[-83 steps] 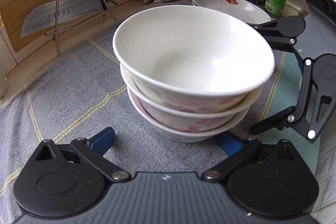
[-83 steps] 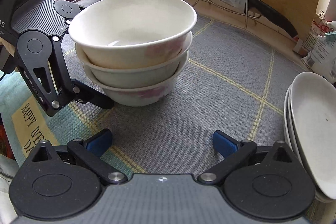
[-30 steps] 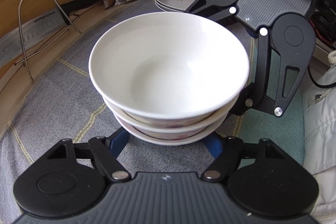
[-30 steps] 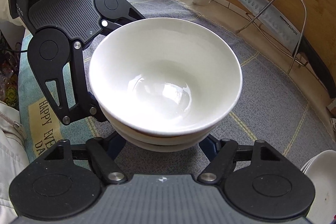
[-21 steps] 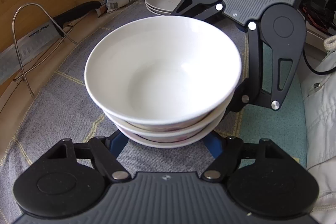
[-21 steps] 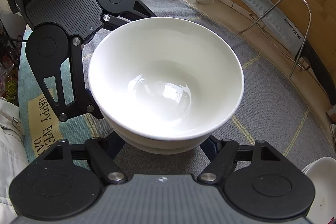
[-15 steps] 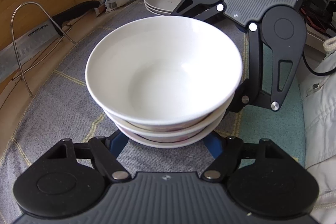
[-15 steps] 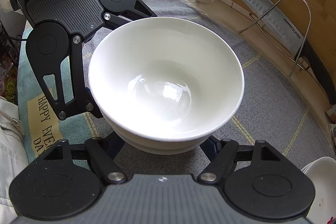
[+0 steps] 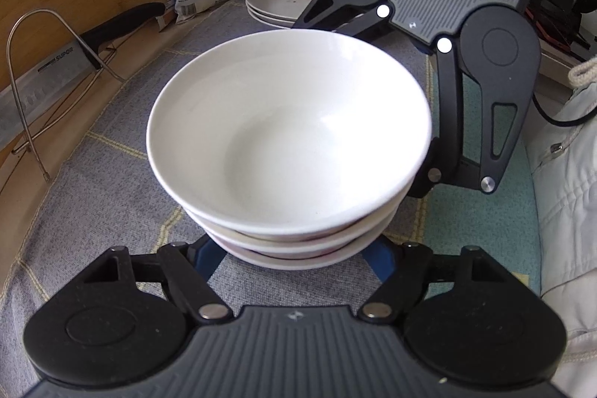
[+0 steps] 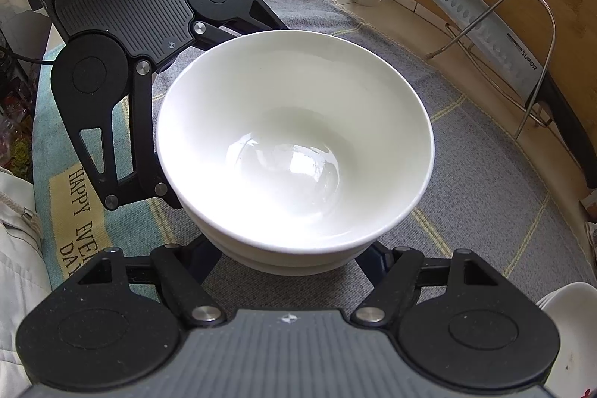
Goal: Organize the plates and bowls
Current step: 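Lift and carry the bowl stack with both tools toward the plate stack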
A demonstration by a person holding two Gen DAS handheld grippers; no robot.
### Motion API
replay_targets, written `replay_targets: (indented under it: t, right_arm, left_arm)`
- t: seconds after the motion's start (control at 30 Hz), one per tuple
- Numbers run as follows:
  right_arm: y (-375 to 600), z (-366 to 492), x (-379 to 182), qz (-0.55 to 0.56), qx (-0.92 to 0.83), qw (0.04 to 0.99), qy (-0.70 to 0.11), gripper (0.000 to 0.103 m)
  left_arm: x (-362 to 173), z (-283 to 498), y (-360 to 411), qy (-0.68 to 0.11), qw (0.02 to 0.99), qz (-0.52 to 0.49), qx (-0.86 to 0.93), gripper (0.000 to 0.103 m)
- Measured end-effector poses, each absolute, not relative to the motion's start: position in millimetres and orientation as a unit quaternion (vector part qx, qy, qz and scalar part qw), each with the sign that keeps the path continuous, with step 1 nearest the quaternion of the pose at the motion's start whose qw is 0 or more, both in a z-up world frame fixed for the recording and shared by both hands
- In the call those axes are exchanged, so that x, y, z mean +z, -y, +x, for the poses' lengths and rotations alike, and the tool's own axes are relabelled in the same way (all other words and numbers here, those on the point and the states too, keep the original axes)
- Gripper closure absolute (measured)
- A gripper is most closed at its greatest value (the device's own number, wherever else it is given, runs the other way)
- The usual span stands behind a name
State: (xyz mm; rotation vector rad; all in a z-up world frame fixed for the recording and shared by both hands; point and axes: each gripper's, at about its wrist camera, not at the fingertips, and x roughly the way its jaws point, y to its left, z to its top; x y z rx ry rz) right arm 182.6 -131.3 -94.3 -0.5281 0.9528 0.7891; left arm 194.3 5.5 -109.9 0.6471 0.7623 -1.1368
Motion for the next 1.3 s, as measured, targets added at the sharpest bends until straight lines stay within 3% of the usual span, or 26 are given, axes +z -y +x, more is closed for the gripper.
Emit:
replay_targets:
  t: [0.6,0.83,1.3]
  right_arm:
    - [129,181,-89,-0.270,0.363,0.776,-0.440,0.020]
    - [129,178,-85,-0.276,0.355,0.781,-0.433,0.016]
    - [130,174,-81,-0.274,0.356,0.783,-0.430,0.012]
  left_arm:
    - [-108,193,-12,-0.336,0.724,0.292,-0.527,0.025]
    - [-104,190,-14,-0.310,0.726,0.309,-0.530,0.015]
    - [-107,203,-12,-0.320,0.708,0.274,-0.567,0.015]
